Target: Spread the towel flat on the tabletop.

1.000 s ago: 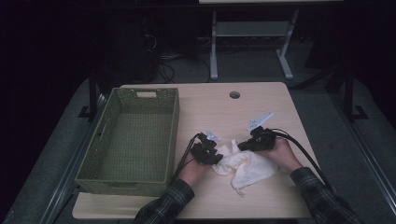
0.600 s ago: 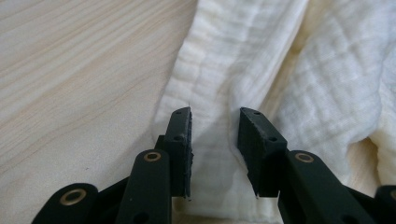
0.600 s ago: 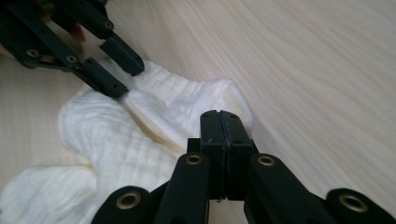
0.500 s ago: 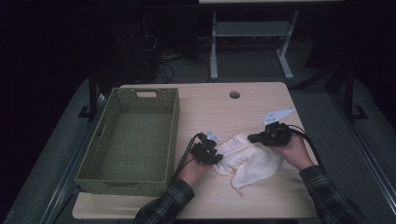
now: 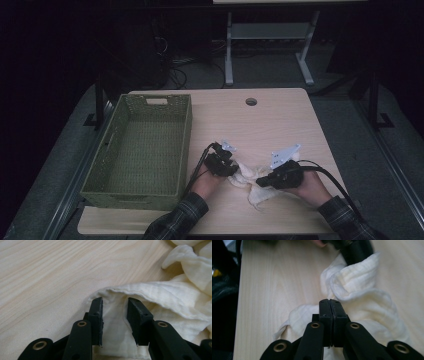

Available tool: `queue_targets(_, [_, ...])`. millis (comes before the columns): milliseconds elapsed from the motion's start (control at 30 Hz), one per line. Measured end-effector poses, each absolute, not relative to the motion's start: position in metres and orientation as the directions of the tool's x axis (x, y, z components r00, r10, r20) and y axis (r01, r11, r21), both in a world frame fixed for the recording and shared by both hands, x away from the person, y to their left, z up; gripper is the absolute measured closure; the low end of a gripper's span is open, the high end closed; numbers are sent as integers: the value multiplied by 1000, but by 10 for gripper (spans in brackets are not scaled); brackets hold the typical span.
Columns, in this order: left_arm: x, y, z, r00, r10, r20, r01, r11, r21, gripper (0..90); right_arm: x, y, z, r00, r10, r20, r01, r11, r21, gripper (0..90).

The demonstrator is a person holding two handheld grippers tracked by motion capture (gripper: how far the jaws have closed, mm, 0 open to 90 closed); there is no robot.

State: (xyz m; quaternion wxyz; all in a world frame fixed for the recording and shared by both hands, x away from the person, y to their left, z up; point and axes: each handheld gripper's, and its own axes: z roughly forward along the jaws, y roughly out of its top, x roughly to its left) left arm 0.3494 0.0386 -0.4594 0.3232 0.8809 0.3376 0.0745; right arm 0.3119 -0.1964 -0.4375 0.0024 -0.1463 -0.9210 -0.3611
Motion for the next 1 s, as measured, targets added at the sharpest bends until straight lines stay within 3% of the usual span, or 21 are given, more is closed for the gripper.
queue_targets(100, [349, 39, -459, 762, 642, -85, 546, -565, 618, 652, 315, -205, -424, -953, 284, 107, 273, 647, 712, 792])
queue_targets(200, [349, 38, -460, 757, 647, -95, 550, -552, 626, 656, 325, -219, -407, -933, 358, 39, 268, 619, 738, 785])
queue_targets(300, [349, 37, -460, 752, 652, -98, 555, -545, 629, 656, 346, -229, -401, -906, 419, 56, 314, 578, 753, 777])
queue_targets(667, [349, 37, -461, 753, 651, -99, 552, -542, 634, 656, 378, -217, -438, -909, 380, 169, 390, 637, 665, 672])
queue_targets(767, [349, 38, -460, 758, 646, -90, 547, -555, 627, 657, 381, -213, -447, -909, 377, 175, 396, 656, 642, 721])
queue_targets(867, [349, 38, -460, 758, 646, -83, 546, -560, 624, 658, 383, -209, -455, -921, 359, 155, 374, 693, 617, 861])
queue_targets(1000, [351, 39, -460, 750, 655, -90, 553, -547, 628, 711, 383, -212, -451, -920, 367, 140, 369, 689, 624, 891])
